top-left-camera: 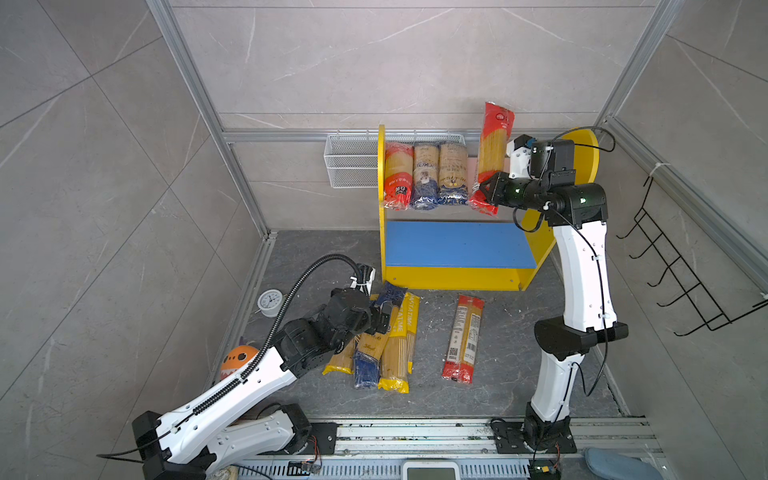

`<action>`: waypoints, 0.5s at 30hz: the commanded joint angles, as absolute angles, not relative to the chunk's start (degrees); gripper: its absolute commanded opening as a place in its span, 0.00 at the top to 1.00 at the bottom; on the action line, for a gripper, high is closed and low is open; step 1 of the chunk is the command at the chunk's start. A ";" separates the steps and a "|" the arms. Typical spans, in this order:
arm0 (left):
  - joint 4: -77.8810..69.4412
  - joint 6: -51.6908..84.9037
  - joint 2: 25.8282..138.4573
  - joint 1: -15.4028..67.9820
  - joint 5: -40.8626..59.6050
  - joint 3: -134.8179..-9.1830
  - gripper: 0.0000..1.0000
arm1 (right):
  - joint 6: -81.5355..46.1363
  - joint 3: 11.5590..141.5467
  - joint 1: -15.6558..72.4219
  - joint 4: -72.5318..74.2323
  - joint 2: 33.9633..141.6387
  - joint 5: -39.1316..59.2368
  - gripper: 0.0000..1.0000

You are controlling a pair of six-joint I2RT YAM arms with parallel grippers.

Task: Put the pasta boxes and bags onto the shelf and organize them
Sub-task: 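Set the red-ended packet upright beside the others and open the right gripper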

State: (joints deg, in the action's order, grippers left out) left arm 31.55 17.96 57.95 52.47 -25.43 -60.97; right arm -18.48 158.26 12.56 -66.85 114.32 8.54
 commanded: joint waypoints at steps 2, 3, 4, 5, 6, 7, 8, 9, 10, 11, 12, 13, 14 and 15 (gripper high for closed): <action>31.11 17.11 58.78 52.08 -26.76 -63.54 0.00 | -19.86 157.20 12.30 -57.85 114.81 9.27 0.53; 31.25 17.25 58.73 52.12 -26.78 -63.57 0.00 | -19.96 156.21 12.21 -57.37 114.37 9.45 0.48; 31.39 17.40 58.59 52.12 -26.81 -63.50 0.00 | -19.95 155.57 12.35 -57.14 113.99 9.45 0.44; 31.54 17.49 58.25 52.04 -26.81 -63.26 0.00 | -19.95 154.79 12.31 -56.91 113.46 9.41 0.33; 31.46 17.59 57.73 52.03 -26.81 -62.75 0.00 | -19.87 153.99 12.31 -56.70 112.80 9.15 0.13; 31.25 17.58 57.30 52.03 -26.81 -62.30 0.00 | -19.71 153.36 12.28 -56.66 112.16 8.38 0.01; 31.16 17.67 56.88 52.03 -28.28 -61.76 0.00 | -19.32 152.65 12.27 -56.71 111.22 7.35 0.00; 31.11 17.82 56.41 51.95 -28.46 -61.34 0.00 | -19.02 151.77 12.32 -56.73 110.00 6.36 0.00; 31.15 17.92 56.11 51.94 -28.43 -61.08 0.00 | -18.90 150.74 12.35 -56.56 108.74 5.39 0.00; 31.04 18.06 55.76 51.94 -28.32 -60.72 0.00 | -18.90 149.05 12.29 -56.16 106.96 4.41 0.00; 31.04 17.97 55.50 51.94 -28.00 -60.52 0.00 | -18.90 146.59 12.37 -55.63 105.35 3.45 0.00; 31.06 18.09 55.24 51.94 -27.77 -60.31 0.00 | -18.82 144.62 12.40 -55.07 103.47 2.45 0.00; 31.09 18.06 55.03 51.94 -27.44 -60.11 0.00 | -18.81 142.33 12.33 -54.40 101.18 1.28 0.00; 31.11 18.06 54.70 51.94 -27.33 -59.97 0.00 | -18.72 140.94 12.31 -54.08 99.36 0.17 0.00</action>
State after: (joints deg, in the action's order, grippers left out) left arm 31.66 18.00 56.21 52.36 -26.72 -60.29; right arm -19.66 143.37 12.19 -57.23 106.65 4.25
